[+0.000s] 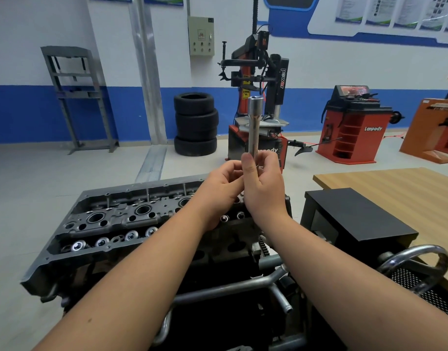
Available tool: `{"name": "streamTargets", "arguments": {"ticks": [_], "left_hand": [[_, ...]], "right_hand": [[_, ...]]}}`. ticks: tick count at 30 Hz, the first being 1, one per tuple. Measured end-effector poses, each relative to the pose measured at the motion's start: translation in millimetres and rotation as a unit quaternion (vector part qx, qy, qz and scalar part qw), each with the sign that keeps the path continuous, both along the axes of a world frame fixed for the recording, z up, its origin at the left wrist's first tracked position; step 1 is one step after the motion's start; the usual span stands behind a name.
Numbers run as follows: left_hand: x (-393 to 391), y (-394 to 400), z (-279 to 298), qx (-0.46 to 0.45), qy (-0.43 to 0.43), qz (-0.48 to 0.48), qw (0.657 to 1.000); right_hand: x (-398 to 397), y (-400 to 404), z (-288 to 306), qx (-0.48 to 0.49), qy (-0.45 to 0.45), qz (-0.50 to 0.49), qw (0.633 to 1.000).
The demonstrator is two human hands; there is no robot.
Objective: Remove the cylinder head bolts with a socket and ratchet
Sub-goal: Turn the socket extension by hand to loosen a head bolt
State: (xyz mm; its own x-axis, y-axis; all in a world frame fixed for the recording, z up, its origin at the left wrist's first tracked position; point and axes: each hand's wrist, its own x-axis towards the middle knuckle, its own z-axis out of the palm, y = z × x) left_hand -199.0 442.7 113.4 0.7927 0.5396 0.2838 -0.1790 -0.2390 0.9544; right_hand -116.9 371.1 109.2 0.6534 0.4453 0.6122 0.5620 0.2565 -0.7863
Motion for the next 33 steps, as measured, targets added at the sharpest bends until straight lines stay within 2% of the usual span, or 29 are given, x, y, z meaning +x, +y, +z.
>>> {"name": "streamTargets", "arguments": {"ticks": [6, 15, 25, 33], "left_hand": [[-0.2, -4.7, 3.8, -0.013, 0.002, 0.006, 1.000], [0.2, -2.2, 1.0, -0.006, 0.000, -0.005, 1.000], [-1.1, -4.0, 2.1, -0.008, 0.001, -0.015, 1.000], [-1.0, -5.1, 3.7, -0.019, 0.009, -0.014, 1.000]], "right_hand": [[3.7, 2.3, -0.6, 0.001, -0.008, -0.019, 1.000], [-1.6, -2.2, 2.7, 0.028, -0.002, 0.009, 1.000], [0.5, 0.5, 0.9, 0.013, -0.003, 0.014, 1.000], [1.8, 1.5, 0.3, 0.022, -0.023, -0.009, 0.999]]}}
